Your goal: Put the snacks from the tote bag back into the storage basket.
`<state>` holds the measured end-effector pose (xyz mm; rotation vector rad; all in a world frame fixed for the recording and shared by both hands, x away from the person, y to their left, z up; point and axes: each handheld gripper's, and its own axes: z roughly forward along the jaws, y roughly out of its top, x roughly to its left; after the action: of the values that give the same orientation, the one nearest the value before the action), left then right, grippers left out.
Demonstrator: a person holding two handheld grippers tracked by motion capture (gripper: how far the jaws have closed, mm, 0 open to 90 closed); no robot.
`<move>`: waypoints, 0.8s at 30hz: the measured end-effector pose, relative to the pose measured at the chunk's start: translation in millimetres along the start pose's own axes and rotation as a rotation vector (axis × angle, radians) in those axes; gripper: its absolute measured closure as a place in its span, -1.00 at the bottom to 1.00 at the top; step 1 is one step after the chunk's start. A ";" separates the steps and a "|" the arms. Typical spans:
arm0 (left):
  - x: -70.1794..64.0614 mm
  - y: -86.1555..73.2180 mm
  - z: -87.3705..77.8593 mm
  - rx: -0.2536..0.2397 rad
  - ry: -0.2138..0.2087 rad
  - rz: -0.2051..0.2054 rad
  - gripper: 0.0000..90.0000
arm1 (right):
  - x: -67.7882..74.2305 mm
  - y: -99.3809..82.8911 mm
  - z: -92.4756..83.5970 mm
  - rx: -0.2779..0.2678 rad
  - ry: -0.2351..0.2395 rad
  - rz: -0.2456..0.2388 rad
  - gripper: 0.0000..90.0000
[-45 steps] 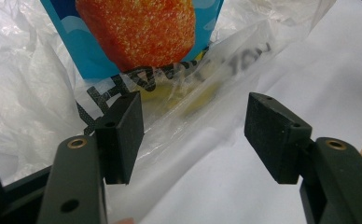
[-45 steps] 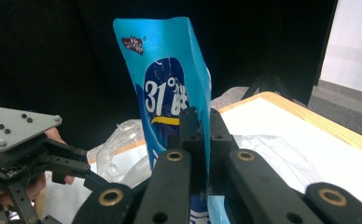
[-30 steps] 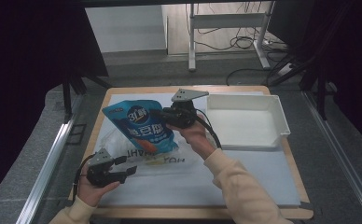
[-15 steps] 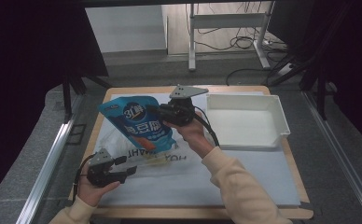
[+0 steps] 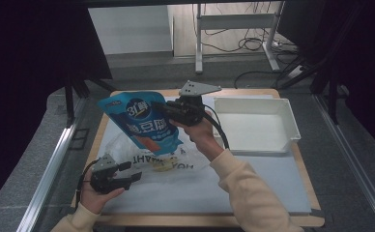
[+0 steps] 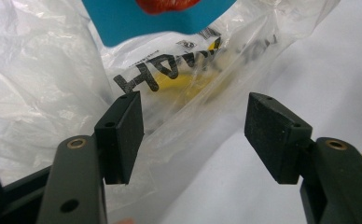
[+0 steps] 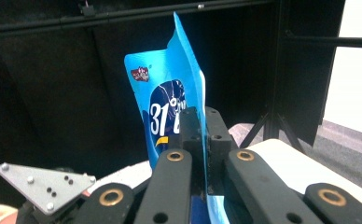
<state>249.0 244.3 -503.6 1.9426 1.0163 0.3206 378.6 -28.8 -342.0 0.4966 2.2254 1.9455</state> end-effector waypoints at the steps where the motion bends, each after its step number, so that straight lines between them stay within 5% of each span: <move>1: 0.1 0.1 0.1 0.000 0.000 -0.001 -0.16 | -0.6 1.4 -1.5 -0.006 0.001 0.004 0.97; 24: 0.2 0.0 1.4 0.002 -0.003 -0.007 -0.16 | -9.0 39.6 -40.2 -0.129 -0.022 0.003 0.98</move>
<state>249.9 243.6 -504.4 1.9407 1.0217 0.3132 380.1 -65.2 -298.0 0.5008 2.0700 2.0575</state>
